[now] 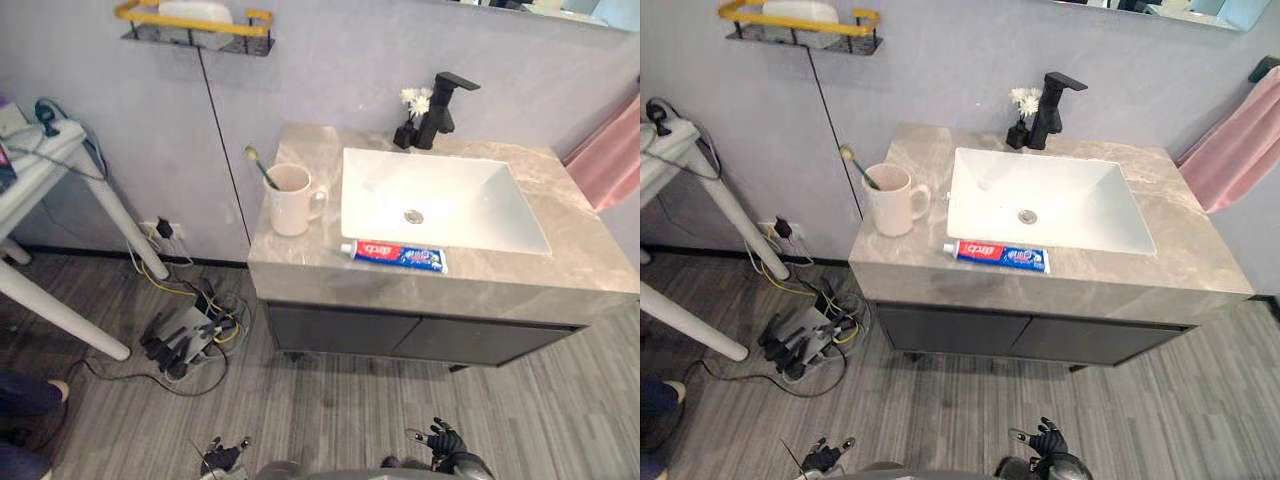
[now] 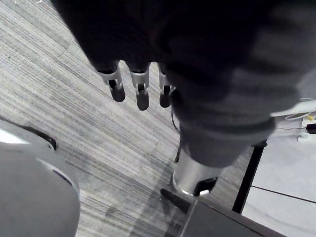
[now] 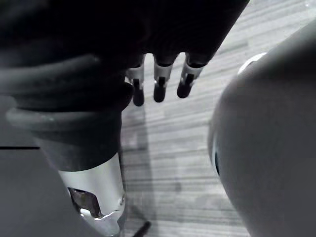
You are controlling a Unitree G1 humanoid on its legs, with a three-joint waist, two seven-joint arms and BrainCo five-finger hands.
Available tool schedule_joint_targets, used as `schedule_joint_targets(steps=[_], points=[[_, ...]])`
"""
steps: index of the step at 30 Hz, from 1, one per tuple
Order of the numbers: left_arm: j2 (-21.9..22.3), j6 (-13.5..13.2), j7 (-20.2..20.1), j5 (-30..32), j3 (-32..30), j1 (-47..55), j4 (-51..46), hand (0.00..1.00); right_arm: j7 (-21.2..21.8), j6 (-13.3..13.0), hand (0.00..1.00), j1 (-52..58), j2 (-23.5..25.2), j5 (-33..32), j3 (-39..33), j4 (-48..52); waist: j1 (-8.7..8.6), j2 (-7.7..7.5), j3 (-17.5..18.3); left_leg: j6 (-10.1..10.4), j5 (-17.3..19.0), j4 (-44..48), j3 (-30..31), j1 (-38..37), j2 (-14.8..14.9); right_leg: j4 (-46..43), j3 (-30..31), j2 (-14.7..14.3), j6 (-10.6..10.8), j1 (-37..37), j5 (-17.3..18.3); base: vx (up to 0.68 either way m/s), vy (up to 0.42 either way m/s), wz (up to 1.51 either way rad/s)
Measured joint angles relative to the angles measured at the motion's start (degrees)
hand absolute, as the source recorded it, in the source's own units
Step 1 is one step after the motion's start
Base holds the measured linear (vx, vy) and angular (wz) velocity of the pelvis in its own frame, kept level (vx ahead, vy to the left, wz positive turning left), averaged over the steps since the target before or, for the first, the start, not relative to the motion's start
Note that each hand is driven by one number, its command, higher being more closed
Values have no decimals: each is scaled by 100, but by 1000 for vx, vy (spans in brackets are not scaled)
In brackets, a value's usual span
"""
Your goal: Organize washtable
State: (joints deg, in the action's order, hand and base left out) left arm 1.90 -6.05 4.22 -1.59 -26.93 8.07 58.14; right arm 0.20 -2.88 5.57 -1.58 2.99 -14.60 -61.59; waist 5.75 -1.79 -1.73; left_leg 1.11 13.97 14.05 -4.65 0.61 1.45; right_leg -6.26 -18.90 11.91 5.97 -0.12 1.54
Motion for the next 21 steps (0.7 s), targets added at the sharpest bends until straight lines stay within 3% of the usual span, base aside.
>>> schedule_joint_targets(steps=[3, 5, 7, 10, 12, 14, 17, 18, 19, 21], points=[[-82, 1, -22, 0, 13, -61, -7, 0, 1, -5, 0, -28, 92, 41, -13, 2, -21, -56, 27, 1, 1, 199, 143, 152, -51, 149, -147, 20, -46, 77, -48, 164, 44, 30], [-143, 7, -16, 0, 46, -142, -10, 0, -5, 2, 0, 4, 147, 45, -73, -24, -83, -145, -23, 4, 3, 668, -87, 330, 55, 126, -481, 29, -70, 259, -67, 115, 22, 51], [-150, 8, -9, 1, 51, -145, 3, 0, -21, 1, 0, 2, 173, 44, -131, -29, -38, -136, -30, 3, 3, 838, -360, 291, 148, 47, -431, 16, -70, 321, -67, 65, 26, -4], [-234, 4, -19, 2, 224, -159, 130, 0, -20, -9, 0, -37, 146, 46, -133, -69, -40, -143, 31, 3, 3, 802, -127, 180, 130, 80, -308, -24, -81, 364, -120, 81, 19, -20], [-284, 10, -36, 4, 398, -179, 347, 0, -9, -31, 0, -43, 29, 49, -289, -287, -105, 29, 138, 0, 0, 471, -15, 55, 153, 327, -297, -98, -79, 402, -392, 88, 78, -10], [-311, 13, -44, 9, 412, -193, 452, 0, -7, -30, 0, -49, -1, 42, -422, -286, -188, 93, 163, 0, 0, 257, 2, -56, 82, 448, -299, -77, -46, 456, -434, 67, 67, -4], [-323, 63, -49, 60, 431, -179, 556, 0, -5, -33, 0, -24, -37, 42, -519, -341, -189, 165, 189, 0, -1, 280, 4, -307, 31, 480, -312, -68, -57, 674, -557, 62, 65, -10], [-343, 59, -61, 111, 409, -166, 555, 0, -5, -31, 0, -31, -52, 51, -524, -355, -162, 109, 156, 77, -48, 708, 30, -217, -40, 492, -343, 70, -44, 815, -672, 55, 77, 0], [-792, 62, -150, 235, 877, 199, 704, 0, 4, 84, 0, -135, -120, 63, -498, -730, -363, -194, -145, 70, -1378, -1995, 317, -754, -247, 663, -6, 85, 127, 792, 159, 39, 59, 3], [-792, 61, -150, 235, 877, 200, 704, 0, 4, 84, 0, -135, -120, 63, -499, -730, -363, -193, -146, 70, -1378, -1995, 317, -754, -247, 663, -6, 85, 127, 792, 158, 0, 0, 0]])
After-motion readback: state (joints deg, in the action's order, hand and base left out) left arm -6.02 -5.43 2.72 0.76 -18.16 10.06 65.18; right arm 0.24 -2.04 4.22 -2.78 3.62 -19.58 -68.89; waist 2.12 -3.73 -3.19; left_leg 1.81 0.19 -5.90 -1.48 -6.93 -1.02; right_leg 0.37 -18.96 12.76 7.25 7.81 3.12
